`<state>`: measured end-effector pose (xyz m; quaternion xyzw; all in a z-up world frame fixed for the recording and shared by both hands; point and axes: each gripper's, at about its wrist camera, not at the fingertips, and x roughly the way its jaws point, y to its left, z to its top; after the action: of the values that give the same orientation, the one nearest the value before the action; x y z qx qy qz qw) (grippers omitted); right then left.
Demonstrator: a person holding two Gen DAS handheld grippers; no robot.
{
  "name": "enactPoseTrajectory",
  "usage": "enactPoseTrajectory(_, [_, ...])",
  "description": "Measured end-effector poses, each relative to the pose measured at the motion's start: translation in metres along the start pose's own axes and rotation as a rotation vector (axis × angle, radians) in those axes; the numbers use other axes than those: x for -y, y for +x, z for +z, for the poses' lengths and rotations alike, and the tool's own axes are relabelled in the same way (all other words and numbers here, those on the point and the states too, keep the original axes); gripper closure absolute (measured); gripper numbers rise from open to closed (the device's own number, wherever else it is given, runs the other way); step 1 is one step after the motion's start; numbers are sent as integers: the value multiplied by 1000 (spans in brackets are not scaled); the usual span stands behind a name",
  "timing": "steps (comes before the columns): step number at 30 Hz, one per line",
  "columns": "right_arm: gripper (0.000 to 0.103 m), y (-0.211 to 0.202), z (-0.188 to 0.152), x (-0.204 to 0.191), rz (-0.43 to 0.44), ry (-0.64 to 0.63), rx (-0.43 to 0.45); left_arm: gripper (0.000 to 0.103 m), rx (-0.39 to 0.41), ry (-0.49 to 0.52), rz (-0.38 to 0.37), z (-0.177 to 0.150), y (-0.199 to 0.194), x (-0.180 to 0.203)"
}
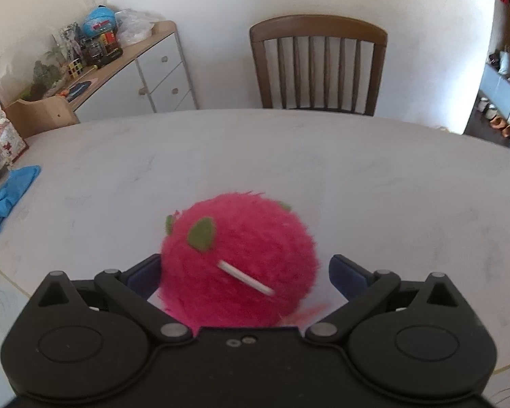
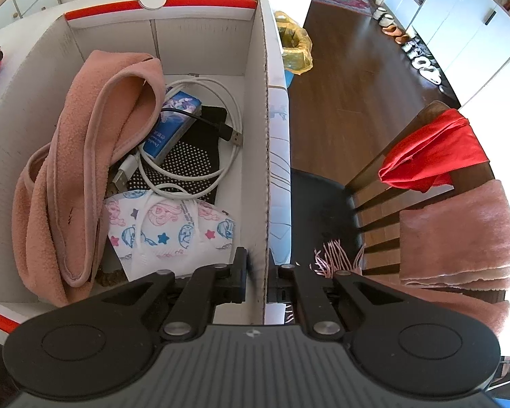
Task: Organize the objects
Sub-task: 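Move the left gripper to the pink plush ball and grasp it, then lift the pink plush ball and carry it over the box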
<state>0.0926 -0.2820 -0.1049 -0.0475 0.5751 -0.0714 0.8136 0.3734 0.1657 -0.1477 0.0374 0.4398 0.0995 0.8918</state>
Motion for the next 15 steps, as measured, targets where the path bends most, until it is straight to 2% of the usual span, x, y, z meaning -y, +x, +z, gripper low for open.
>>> enactPoseTrajectory(2, [95, 0, 0, 0, -2, 2, 1, 17, -20, 3, 10, 0, 4, -1])
enactPoseTrajectory(7, [94, 1, 0, -1, -8, 2, 2, 25, -16, -6, 0, -2, 2, -5])
enactPoseTrajectory(15, [94, 0, -1, -1, -9, 0, 11, 28, -2, -9, -23, -10, -27, -2])
